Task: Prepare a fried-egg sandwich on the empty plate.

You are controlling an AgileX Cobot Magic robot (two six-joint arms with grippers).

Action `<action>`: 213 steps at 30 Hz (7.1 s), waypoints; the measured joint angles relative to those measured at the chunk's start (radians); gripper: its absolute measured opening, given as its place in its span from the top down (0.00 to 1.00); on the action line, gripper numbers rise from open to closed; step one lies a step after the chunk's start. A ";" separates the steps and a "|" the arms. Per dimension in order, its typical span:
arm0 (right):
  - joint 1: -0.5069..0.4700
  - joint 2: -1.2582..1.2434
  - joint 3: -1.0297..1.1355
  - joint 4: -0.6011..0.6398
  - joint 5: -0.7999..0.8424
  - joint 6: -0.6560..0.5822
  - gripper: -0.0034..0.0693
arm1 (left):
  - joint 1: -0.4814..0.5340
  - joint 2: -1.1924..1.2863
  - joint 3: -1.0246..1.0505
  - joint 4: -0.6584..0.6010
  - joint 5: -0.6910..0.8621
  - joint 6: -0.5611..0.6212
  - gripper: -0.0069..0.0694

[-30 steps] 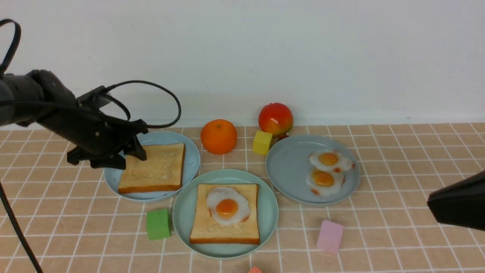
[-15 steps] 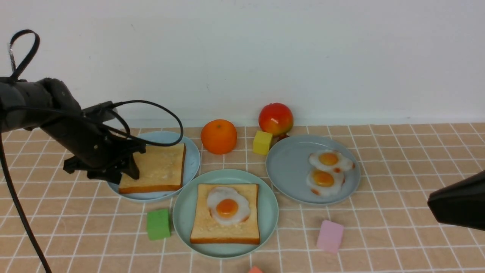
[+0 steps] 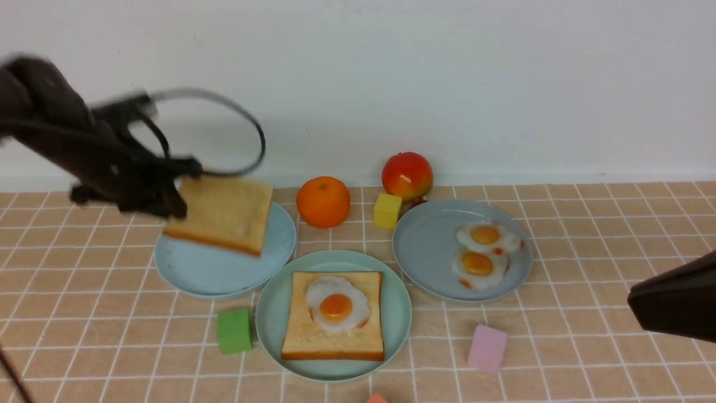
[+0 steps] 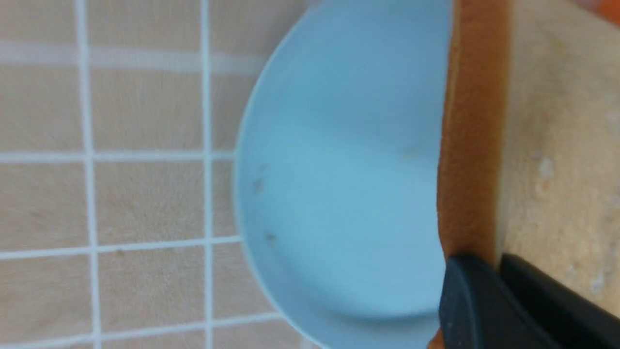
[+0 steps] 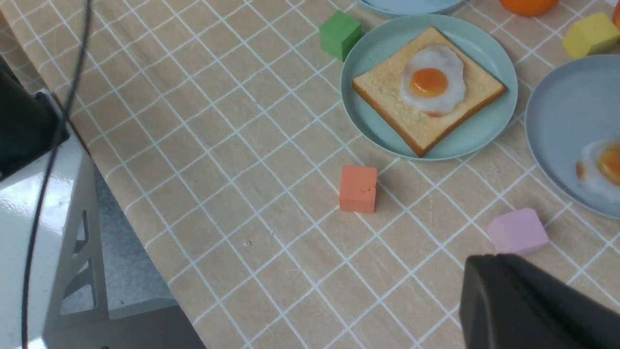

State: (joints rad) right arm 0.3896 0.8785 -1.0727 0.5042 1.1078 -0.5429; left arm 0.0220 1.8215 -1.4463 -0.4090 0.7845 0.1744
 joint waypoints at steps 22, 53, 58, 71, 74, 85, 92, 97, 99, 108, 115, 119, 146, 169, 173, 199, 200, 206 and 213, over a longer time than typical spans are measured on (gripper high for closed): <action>0.000 0.000 0.000 0.005 0.029 0.000 0.95 | -0.304 -0.006 0.419 -0.460 -0.278 0.069 0.88; 0.000 -0.569 0.510 -0.224 -0.506 0.380 0.90 | -0.304 -0.723 0.439 -0.112 0.178 -0.046 0.61; 0.000 -0.851 0.710 -0.201 -0.629 0.386 0.89 | -0.304 -1.029 0.599 -0.092 0.331 -0.098 0.84; 0.000 -0.891 0.769 -0.198 -0.658 0.386 0.88 | -0.304 -1.489 0.753 -0.086 0.359 -0.249 0.93; 0.000 -0.891 0.771 -0.198 -0.658 0.386 0.88 | -0.304 -1.513 0.753 -0.063 0.340 -0.249 0.93; 0.000 -0.891 0.773 -0.198 -0.658 0.386 0.86 | -0.304 -1.522 0.753 -0.043 0.328 -0.251 0.93; 0.000 -0.891 0.773 -0.198 -0.658 0.386 0.85 | -0.287 -1.593 0.796 0.049 0.220 -0.248 0.93; 0.000 -0.891 0.773 -0.198 -0.658 0.386 0.84 | -0.208 -1.748 0.991 0.263 -0.118 -0.311 0.93; 0.000 -0.891 0.773 -0.198 -0.658 0.386 0.84 | -0.182 -1.775 1.062 0.315 -0.192 -0.341 0.93; 0.000 -0.891 0.773 -0.198 -0.658 0.386 0.83 | -0.130 -1.832 1.472 0.511 -0.384 -0.472 0.93; 0.000 -0.891 0.773 -0.198 -0.658 0.386 0.82 | -0.130 -1.833 1.474 0.515 -0.378 -0.373 0.93; 0.000 -0.891 0.773 -0.198 -0.658 0.386 0.82 | -0.130 -1.833 1.474 0.515 -0.378 -0.363 0.93; -0.012 -0.891 0.773 -0.207 -0.658 0.386 0.77 | -0.130 -1.833 1.474 0.516 -0.378 -0.360 0.92; -0.482 -0.891 1.078 -0.472 -0.678 0.621 0.73 | -0.130 -1.833 1.474 0.516 -0.380 -0.360 0.89; -0.482 -0.891 1.085 -0.497 -0.710 0.681 0.73 | -0.130 -1.833 1.474 0.516 -0.379 -0.360 0.88; -0.484 -0.891 1.086 -0.504 -0.713 0.699 0.69 | -0.130 -1.833 1.474 0.516 -0.379 -0.360 0.86; -0.484 -0.891 1.086 -0.504 -0.713 0.699 0.69 | -0.130 -1.833 1.474 0.516 -0.379 -0.360 0.86; -0.484 -0.891 1.086 -0.504 -0.713 0.699 0.69 | -0.130 -1.833 1.474 0.516 -0.379 -0.360 0.86; -0.484 -0.891 1.086 -0.504 -0.713 0.699 0.68 | -0.130 -1.833 1.474 0.516 -0.379 -0.360 0.86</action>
State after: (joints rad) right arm -0.0939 -0.0120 0.0131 0.0000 0.3951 0.1563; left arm -0.1078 -0.0113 0.0275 0.1069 0.4051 -0.1856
